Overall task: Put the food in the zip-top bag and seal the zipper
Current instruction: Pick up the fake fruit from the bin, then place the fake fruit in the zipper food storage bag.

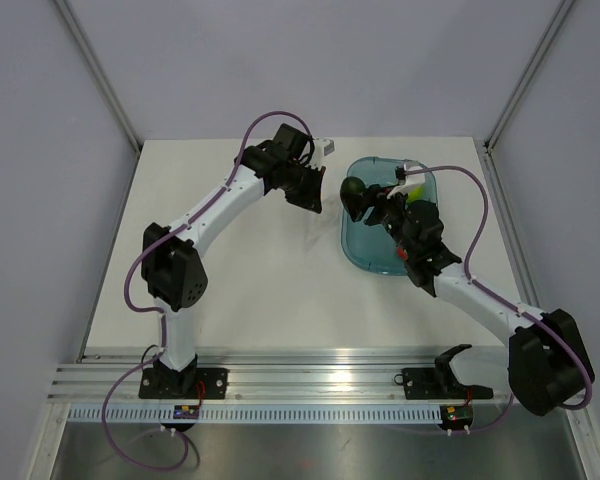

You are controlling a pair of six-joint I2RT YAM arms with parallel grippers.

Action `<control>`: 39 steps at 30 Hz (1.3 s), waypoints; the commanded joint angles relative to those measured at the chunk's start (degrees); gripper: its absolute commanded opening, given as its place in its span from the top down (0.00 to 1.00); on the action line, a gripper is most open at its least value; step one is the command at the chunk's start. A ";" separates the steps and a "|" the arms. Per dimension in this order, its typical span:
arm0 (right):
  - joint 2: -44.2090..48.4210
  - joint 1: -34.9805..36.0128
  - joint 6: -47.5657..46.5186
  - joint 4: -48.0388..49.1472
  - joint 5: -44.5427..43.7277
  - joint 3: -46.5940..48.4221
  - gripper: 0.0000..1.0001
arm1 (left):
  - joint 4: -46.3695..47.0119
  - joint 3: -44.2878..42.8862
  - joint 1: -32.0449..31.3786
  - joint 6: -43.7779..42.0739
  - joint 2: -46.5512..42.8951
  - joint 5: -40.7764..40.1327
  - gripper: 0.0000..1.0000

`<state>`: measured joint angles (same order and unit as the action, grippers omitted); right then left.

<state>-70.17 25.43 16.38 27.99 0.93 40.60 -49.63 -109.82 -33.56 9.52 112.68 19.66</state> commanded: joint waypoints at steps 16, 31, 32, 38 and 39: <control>-10.15 8.93 4.54 34.66 -8.31 -2.63 0.50 | 0.76 -3.56 0.60 0.76 1.22 4.16 1.00; -14.73 9.02 6.82 45.22 -10.42 -8.25 0.50 | -0.03 -4.88 1.74 1.64 2.54 7.06 1.00; -14.82 9.11 7.00 45.57 -10.77 -8.86 0.49 | -0.12 -4.96 1.83 1.64 2.54 7.32 1.00; -15.34 9.11 7.17 46.02 -10.68 -9.57 0.49 | 0.05 -5.05 2.62 2.17 2.45 8.46 1.00; -15.52 9.11 7.17 46.10 -10.60 -9.66 0.49 | 0.23 -5.05 2.62 2.17 2.37 8.90 1.00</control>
<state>-85.21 33.80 23.51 68.47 -7.94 31.05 -50.54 -112.16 -31.46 11.03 115.33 25.89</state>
